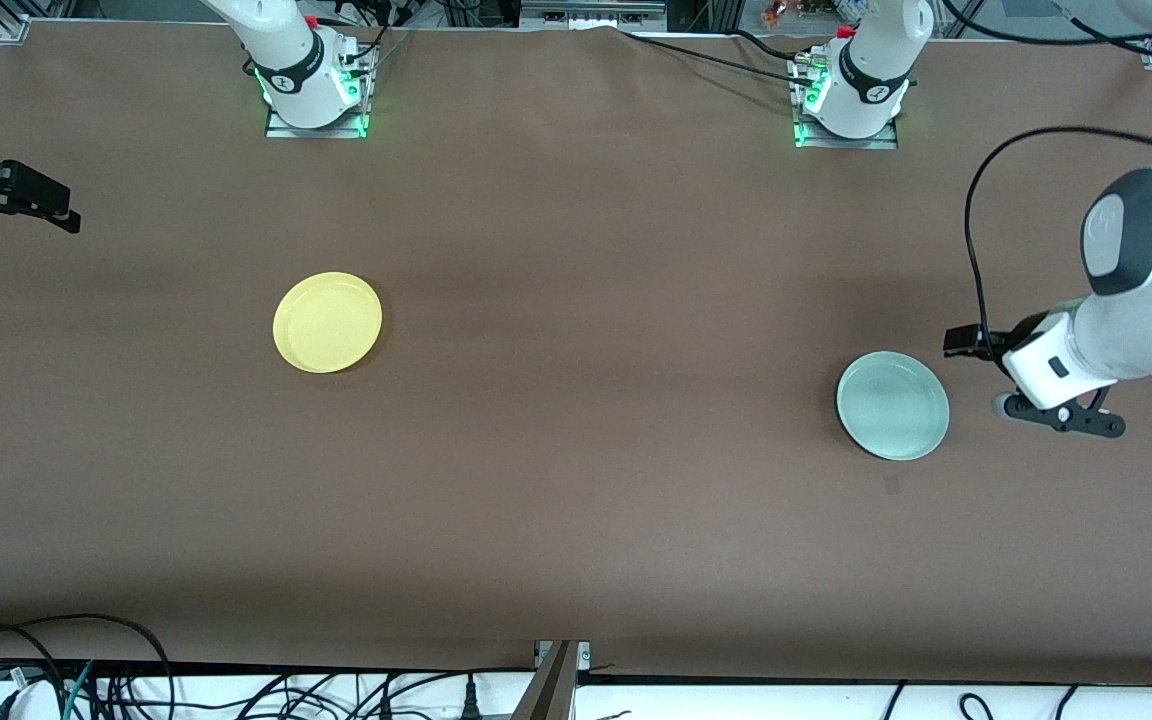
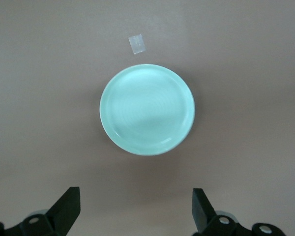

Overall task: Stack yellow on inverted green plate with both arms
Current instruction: 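Lower the left gripper and pinch the green plate's rim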

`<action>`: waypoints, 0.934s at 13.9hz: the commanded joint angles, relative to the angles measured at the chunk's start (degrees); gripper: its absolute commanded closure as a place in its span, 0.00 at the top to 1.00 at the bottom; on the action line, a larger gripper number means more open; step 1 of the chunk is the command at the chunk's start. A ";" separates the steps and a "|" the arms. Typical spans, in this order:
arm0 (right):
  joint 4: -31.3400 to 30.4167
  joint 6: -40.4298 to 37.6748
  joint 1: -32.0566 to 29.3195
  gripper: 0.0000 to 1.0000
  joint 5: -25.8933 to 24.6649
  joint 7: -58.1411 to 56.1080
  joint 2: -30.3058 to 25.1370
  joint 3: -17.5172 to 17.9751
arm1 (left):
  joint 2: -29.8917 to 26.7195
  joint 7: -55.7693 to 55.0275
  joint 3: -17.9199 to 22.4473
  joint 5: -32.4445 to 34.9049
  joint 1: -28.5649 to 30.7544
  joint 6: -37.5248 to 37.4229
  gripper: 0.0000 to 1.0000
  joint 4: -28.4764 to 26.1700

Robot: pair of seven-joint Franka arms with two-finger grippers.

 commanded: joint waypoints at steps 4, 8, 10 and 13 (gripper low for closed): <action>-5.69 5.98 0.30 1.00 -0.23 0.18 -0.18 -0.38 | 13.01 22.18 -0.96 -0.55 8.94 14.89 1.00 0.93; -5.79 6.42 0.30 1.00 -0.14 0.27 0.00 -0.38 | 19.08 31.95 -1.22 -0.55 9.48 24.03 1.00 0.75; -5.79 6.34 0.30 1.00 -0.14 0.18 -0.09 -0.38 | 20.14 33.11 -1.31 -0.55 8.70 25.46 1.00 0.58; -5.79 6.25 0.39 1.00 -0.23 0.62 -0.18 -0.12 | 21.37 33.03 -1.31 -0.55 7.64 26.25 0.96 0.58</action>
